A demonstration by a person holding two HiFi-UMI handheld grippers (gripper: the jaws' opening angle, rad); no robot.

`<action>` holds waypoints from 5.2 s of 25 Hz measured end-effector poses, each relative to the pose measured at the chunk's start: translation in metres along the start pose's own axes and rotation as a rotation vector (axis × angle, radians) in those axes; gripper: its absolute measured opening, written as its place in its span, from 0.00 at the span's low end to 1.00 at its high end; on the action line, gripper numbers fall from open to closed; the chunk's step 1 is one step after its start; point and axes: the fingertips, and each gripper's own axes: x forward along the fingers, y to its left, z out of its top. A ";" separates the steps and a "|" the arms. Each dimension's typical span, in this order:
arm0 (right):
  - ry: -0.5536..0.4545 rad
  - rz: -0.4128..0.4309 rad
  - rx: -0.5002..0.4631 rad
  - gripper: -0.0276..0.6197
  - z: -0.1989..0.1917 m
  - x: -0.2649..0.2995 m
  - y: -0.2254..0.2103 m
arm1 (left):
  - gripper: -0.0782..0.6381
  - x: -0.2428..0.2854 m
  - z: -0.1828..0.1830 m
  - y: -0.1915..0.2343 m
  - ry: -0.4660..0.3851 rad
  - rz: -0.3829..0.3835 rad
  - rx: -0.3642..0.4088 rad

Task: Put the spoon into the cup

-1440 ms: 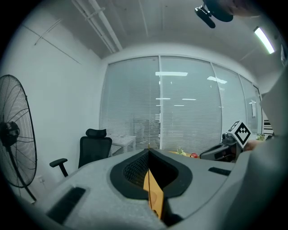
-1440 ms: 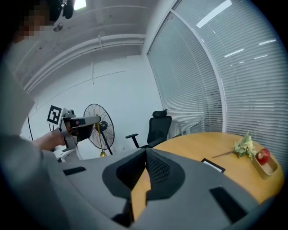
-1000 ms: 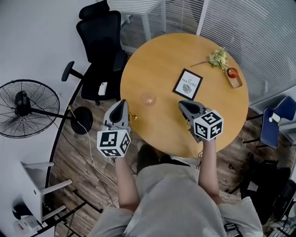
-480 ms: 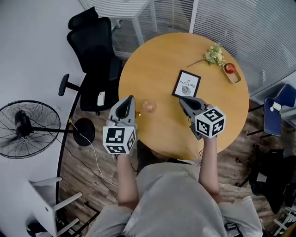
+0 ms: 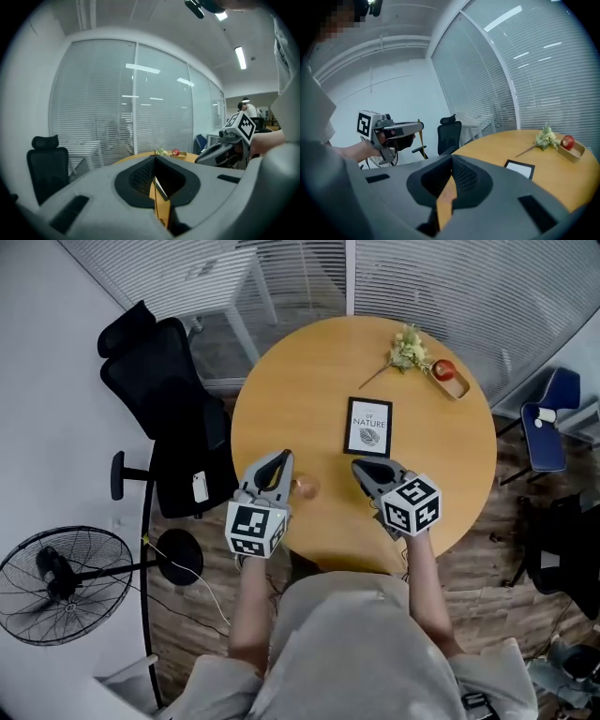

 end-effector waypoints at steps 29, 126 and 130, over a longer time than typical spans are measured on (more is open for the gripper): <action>-0.003 -0.169 0.094 0.04 -0.028 -0.004 -0.009 | 0.12 0.056 -0.086 -0.013 -0.018 -0.273 -0.176; 0.140 0.059 -0.029 0.04 -0.090 0.006 0.038 | 0.25 -0.062 -0.138 -0.020 0.062 0.182 -0.429; 0.132 0.050 -0.066 0.04 -0.092 0.002 0.034 | 0.25 -0.072 -0.135 -0.029 0.102 0.234 -0.425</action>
